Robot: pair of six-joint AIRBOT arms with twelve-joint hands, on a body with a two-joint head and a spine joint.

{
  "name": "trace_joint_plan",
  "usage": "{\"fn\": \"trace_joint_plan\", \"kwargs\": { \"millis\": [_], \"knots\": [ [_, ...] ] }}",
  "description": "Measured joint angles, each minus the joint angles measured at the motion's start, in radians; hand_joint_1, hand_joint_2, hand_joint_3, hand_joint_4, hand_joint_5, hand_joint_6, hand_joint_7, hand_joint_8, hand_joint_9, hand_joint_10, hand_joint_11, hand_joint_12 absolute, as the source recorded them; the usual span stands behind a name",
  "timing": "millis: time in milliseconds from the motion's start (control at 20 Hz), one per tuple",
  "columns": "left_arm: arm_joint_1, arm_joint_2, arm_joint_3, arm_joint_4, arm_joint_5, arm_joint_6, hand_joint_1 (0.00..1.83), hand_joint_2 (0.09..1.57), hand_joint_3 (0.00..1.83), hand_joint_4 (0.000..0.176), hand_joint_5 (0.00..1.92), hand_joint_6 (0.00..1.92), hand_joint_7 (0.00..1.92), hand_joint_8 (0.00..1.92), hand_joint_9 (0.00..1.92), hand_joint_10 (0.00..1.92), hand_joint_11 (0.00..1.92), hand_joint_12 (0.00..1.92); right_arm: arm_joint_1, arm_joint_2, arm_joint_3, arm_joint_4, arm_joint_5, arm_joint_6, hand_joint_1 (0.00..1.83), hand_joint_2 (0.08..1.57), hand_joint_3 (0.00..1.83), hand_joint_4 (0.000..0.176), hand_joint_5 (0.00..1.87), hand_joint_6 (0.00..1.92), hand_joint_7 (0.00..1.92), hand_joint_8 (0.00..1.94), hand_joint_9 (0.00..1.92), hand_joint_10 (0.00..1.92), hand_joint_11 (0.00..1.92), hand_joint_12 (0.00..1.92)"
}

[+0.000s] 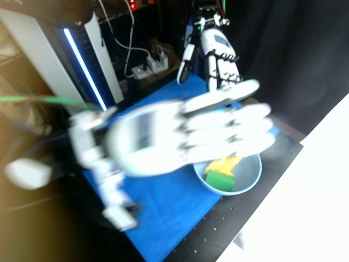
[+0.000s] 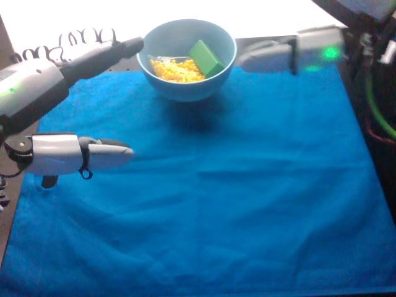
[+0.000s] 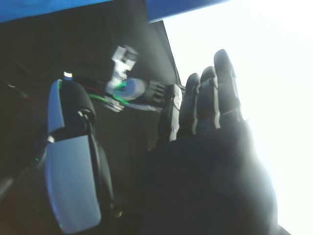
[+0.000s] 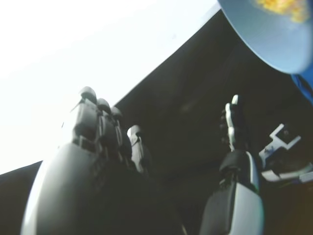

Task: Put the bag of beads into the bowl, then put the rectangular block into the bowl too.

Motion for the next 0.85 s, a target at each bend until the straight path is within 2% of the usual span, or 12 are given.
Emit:
{"fn": "trace_joint_plan", "kwargs": {
  "millis": [50, 150, 250, 300, 400, 450, 500, 600, 700, 750, 800, 850],
  "knots": [
    [0.014, 0.009, -0.011, 0.003, -0.033, 0.000, 0.68, 0.95, 0.00, 0.136, 0.07, 0.00, 0.08, 0.00, 0.07, 0.00, 0.00, 0.30, -0.026, 0.028, -0.029, 0.014, 0.047, -0.001, 0.66, 0.90, 0.01, 0.165, 0.00, 0.00, 0.00, 0.00, 0.00, 0.00, 0.01, 0.00],
    [0.063, 0.035, -0.040, -0.011, -0.109, 0.000, 0.71, 0.93, 0.00, 0.122, 0.07, 0.00, 0.04, 0.00, 0.05, 0.00, 0.00, 0.16, -0.111, 0.085, -0.103, 0.079, 0.160, 0.000, 0.69, 0.94, 0.02, 0.174, 0.00, 0.00, 0.00, 0.00, 0.00, 0.00, 0.04, 0.02],
    [0.112, 0.050, -0.058, -0.059, -0.181, 0.000, 0.71, 0.91, 0.00, 0.132, 0.05, 0.00, 0.04, 0.00, 0.05, 0.00, 0.00, 0.14, -0.204, 0.118, -0.164, 0.145, 0.232, 0.000, 0.66, 0.92, 0.00, 0.176, 0.00, 0.00, 0.00, 0.00, 0.00, 0.00, 0.00, 0.00],
    [0.136, 0.053, -0.068, -0.085, -0.220, 0.000, 0.67, 0.91, 0.00, 0.120, 0.01, 0.00, 0.01, 0.00, 0.02, 0.00, 0.00, 0.09, -0.264, 0.124, -0.191, 0.182, 0.270, 0.000, 0.65, 0.83, 0.00, 0.176, 0.00, 0.00, 0.04, 0.00, 0.00, 0.00, 0.00, 0.00],
    [0.167, 0.053, -0.083, -0.106, -0.261, 0.000, 0.65, 0.89, 0.00, 0.124, 0.00, 0.00, 0.00, 0.00, 0.01, 0.00, 0.00, 0.04, -0.370, 0.129, -0.232, 0.272, 0.314, -0.001, 0.65, 0.81, 0.00, 0.176, 0.00, 0.00, 0.04, 0.00, 0.00, 0.00, 0.00, 0.00],
    [0.175, 0.050, -0.083, -0.105, -0.272, 0.000, 0.61, 0.88, 0.00, 0.121, 0.00, 0.00, 0.00, 0.00, 0.00, 0.00, 0.00, 0.01, -0.410, 0.129, -0.241, 0.320, 0.321, -0.001, 0.71, 0.84, 0.00, 0.176, 0.00, 0.00, 0.01, 0.00, 0.00, 0.00, 0.00, 0.00],
    [0.177, 0.047, -0.083, -0.107, -0.278, -0.001, 0.60, 0.89, 0.00, 0.111, 0.00, 0.00, 0.00, 0.00, 0.00, 0.00, 0.00, 0.00, -0.427, 0.129, -0.244, 0.349, 0.322, -0.001, 0.74, 0.83, 0.00, 0.176, 0.00, 0.00, 0.00, 0.00, 0.00, 0.00, 0.00, 0.00],
    [0.189, 0.042, -0.083, -0.133, -0.277, 0.000, 0.58, 0.91, 0.01, 0.125, 0.00, 0.00, 0.00, 0.00, 0.00, 0.00, 0.00, 0.00, -0.453, 0.132, -0.245, 0.394, 0.329, -0.002, 0.69, 0.83, 0.00, 0.176, 0.00, 0.00, 0.00, 0.00, 0.00, 0.00, 0.00, 0.00],
    [0.189, 0.042, -0.082, -0.147, -0.267, 0.000, 0.39, 0.93, 0.02, 0.142, 0.00, 0.00, 0.00, 0.00, 0.00, 0.00, 0.00, 0.00, -0.468, 0.133, -0.245, 0.413, 0.337, -0.002, 0.62, 0.89, 0.02, 0.176, 0.00, 0.00, 0.00, 0.00, 0.00, 0.00, 0.00, 0.00],
    [0.189, 0.042, -0.079, -0.148, -0.270, 0.000, 0.36, 0.93, 0.01, 0.149, 0.00, 0.00, 0.00, 0.00, 0.00, 0.00, 0.00, 0.00, -0.477, 0.132, -0.245, 0.416, 0.338, -0.002, 0.62, 0.90, 0.02, 0.176, 0.01, 0.01, 0.00, 0.00, 0.00, 0.00, 0.00, 0.00],
    [0.189, 0.042, -0.077, -0.152, -0.268, 0.000, 0.36, 0.92, 0.01, 0.164, 0.00, 0.00, 0.00, 0.00, 0.00, 0.00, 0.00, 0.00, -0.480, 0.132, -0.245, 0.418, 0.336, -0.002, 0.61, 0.91, 0.02, 0.176, 0.02, 0.01, 0.00, 0.00, 0.00, 0.00, 0.00, 0.00],
    [0.189, 0.042, -0.075, -0.155, -0.263, 0.000, 0.36, 0.91, 0.01, 0.167, 0.00, 0.00, 0.00, 0.00, 0.00, 0.00, 0.00, 0.00, -0.481, 0.132, -0.245, 0.419, 0.336, -0.002, 0.61, 0.91, 0.02, 0.176, 0.02, 0.01, 0.00, 0.00, 0.00, 0.00, 0.00, 0.00]
  ]
}}
